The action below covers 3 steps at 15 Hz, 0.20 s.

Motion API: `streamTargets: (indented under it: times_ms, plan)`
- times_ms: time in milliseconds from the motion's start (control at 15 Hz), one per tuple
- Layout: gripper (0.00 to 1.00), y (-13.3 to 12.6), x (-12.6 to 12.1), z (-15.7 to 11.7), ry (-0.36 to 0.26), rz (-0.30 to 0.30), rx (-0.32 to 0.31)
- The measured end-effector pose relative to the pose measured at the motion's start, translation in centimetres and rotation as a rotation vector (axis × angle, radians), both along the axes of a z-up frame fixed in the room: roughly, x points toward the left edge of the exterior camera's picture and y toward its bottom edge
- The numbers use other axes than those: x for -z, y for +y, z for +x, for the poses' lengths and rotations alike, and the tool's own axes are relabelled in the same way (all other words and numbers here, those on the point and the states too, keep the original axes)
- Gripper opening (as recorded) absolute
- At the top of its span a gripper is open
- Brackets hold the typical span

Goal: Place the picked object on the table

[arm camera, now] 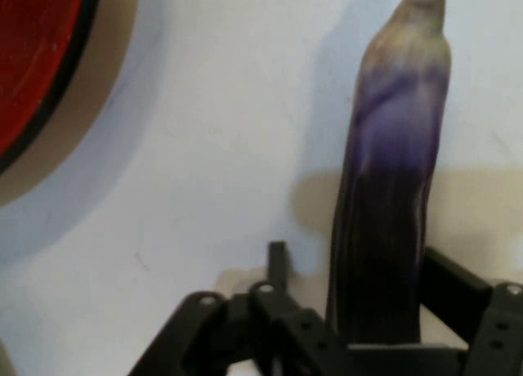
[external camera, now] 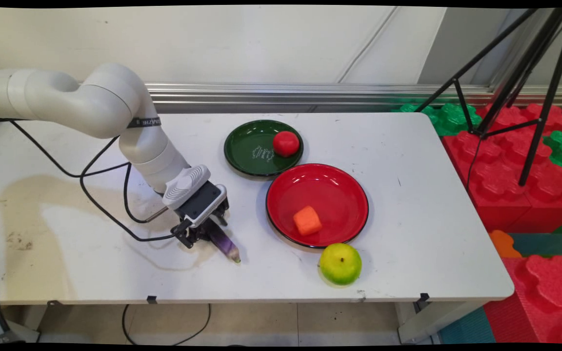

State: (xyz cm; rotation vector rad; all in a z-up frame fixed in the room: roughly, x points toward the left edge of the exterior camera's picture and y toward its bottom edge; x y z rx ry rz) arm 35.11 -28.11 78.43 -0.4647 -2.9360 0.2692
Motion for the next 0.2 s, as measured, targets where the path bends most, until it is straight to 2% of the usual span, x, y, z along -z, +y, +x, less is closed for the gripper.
streamTargets:
  times_ms: [200]
  plan:
    - [1.0, 0.07, -0.38, 0.35, 0.0, -0.017, -0.005]
